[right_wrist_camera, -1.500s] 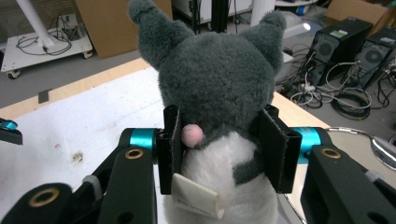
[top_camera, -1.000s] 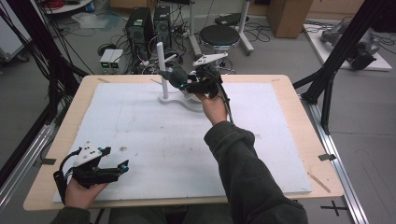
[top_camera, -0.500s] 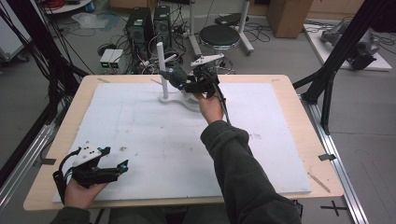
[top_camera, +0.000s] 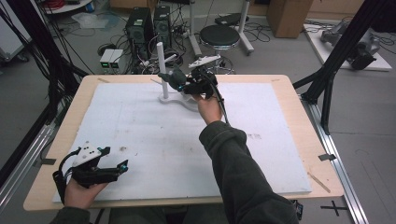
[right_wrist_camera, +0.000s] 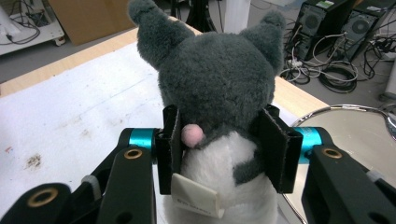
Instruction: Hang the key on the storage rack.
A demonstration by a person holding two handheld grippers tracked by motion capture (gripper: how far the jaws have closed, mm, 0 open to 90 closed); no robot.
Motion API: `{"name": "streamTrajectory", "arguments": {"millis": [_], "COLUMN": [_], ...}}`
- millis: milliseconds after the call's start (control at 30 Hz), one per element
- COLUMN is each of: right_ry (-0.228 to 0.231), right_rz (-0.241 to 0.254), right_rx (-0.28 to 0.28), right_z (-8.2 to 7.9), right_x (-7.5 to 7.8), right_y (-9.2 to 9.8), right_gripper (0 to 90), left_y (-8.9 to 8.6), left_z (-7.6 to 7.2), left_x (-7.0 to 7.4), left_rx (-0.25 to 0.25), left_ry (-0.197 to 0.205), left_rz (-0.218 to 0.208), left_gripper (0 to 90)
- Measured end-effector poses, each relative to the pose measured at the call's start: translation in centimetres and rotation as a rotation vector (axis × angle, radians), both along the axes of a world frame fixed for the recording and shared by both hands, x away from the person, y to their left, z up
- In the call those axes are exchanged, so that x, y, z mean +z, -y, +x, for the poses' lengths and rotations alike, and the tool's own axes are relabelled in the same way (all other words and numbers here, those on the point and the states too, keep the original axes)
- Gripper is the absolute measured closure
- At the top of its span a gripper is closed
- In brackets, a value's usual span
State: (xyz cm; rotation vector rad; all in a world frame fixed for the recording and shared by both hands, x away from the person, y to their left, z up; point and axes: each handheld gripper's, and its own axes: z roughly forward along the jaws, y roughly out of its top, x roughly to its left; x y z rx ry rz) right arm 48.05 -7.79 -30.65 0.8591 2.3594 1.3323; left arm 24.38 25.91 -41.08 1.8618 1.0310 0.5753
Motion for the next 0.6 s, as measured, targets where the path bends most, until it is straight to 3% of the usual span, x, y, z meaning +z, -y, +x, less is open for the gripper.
{"name": "streamTrajectory", "arguments": {"millis": [600], "right_ry": [-0.016], "right_rz": [-0.037], "right_rx": [0.003], "right_z": [0.13], "right_x": [-0.64], "right_y": [-0.61], "right_gripper": [54.4], "left_y": [-0.08], "left_z": [-0.04], "left_x": [0.05], "left_rx": [0.005], "left_ry": [0.002], "left_rz": [-0.003], "left_gripper": [16.9]}}
